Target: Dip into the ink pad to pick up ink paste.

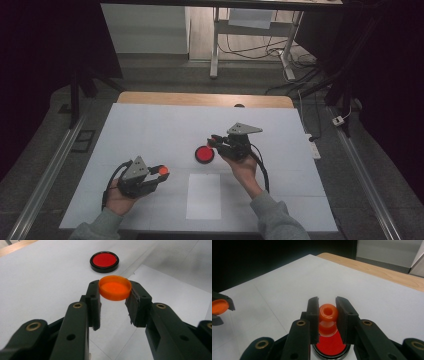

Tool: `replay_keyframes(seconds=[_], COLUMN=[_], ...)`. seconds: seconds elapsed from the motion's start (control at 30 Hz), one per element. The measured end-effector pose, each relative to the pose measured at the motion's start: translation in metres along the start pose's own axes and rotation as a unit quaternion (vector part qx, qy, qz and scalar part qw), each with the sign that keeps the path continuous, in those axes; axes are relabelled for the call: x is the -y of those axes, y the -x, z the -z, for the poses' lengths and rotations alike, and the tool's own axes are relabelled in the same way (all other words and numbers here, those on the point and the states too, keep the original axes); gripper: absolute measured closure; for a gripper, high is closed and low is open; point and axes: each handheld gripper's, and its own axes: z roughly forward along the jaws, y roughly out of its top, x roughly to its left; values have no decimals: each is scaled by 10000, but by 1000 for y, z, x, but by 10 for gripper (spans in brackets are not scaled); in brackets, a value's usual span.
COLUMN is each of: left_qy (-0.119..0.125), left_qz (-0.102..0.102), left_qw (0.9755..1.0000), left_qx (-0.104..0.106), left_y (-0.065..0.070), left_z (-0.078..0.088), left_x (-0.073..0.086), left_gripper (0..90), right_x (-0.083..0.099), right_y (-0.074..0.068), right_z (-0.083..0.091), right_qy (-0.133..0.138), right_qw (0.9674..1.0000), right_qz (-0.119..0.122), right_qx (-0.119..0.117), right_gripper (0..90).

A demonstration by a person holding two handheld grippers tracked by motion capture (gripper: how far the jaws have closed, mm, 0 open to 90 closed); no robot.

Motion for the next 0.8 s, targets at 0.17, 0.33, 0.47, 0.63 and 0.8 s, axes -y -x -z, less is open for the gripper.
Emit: replay_keyframes(seconds=[0.17, 0.33, 0.47, 0.63, 0.8], left_qy=[-3, 4, 6, 4, 3], left_qz=[19, 56, 74, 86, 104], left_qw=[10000, 10000, 10000, 9999, 9999], left_qx=[-17, -35, -46, -52, -58], left_y=[0, -1, -1, -2, -3], left_z=[0, 3, 5, 5, 6], left_x=[1, 3, 4, 5, 6], left_gripper=[650, 650, 650, 650, 650], right_x=[-1, -1, 0, 4, 11], right_y=[3, 5, 7, 10, 13], right_z=[-6, -13, -21, -32, -39], right_qy=[-49, -138, -167, -276, -387], right_qw=[10000, 9999, 9998, 9995, 9991], right_qz=[-5, -28, -39, -43, -81], right_qx=[27, 51, 87, 127, 148], right_gripper=[727, 727, 727, 727, 727])
